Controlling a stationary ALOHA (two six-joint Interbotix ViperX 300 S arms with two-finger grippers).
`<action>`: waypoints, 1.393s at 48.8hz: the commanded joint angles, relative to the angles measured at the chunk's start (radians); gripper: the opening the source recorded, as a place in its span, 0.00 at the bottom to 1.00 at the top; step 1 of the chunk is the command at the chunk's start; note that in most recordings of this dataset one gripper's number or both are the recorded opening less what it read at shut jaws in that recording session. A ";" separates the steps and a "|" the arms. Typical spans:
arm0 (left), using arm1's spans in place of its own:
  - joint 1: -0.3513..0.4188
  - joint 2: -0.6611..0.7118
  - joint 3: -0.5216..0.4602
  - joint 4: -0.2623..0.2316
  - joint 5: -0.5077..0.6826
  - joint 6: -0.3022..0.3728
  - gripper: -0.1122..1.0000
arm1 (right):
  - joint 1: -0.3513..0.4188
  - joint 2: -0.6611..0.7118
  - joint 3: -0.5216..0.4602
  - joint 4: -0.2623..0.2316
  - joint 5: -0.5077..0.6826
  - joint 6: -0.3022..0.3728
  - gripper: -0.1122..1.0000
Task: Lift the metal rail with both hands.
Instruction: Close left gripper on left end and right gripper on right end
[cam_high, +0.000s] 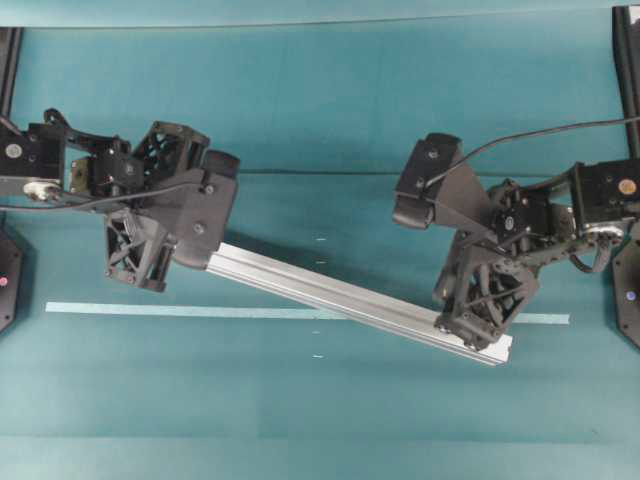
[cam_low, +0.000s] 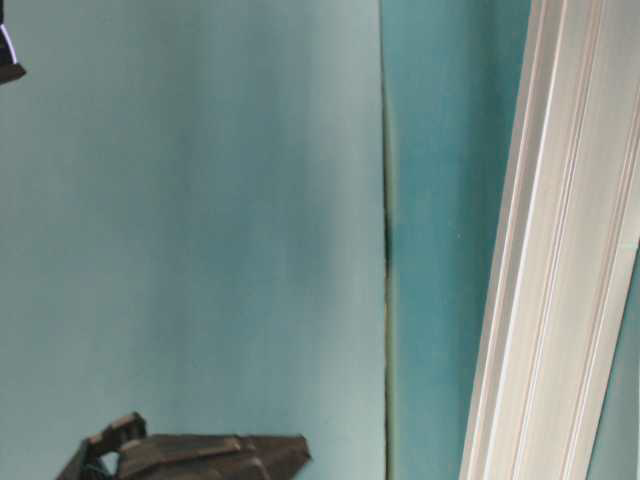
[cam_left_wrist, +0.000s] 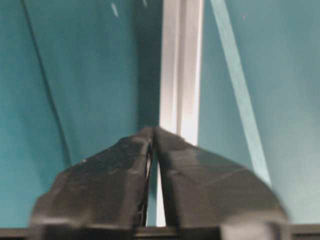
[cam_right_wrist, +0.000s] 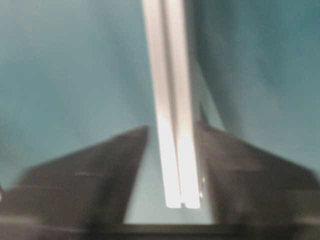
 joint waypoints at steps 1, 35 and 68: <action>0.002 -0.011 0.000 0.003 -0.008 0.017 0.30 | 0.017 0.008 0.006 0.003 -0.006 0.003 0.71; 0.008 0.091 0.025 0.003 -0.091 -0.008 0.98 | 0.058 0.095 0.037 -0.006 -0.109 -0.006 1.00; 0.038 0.209 0.072 0.003 -0.198 -0.058 0.98 | 0.072 0.201 0.141 -0.040 -0.245 -0.008 1.00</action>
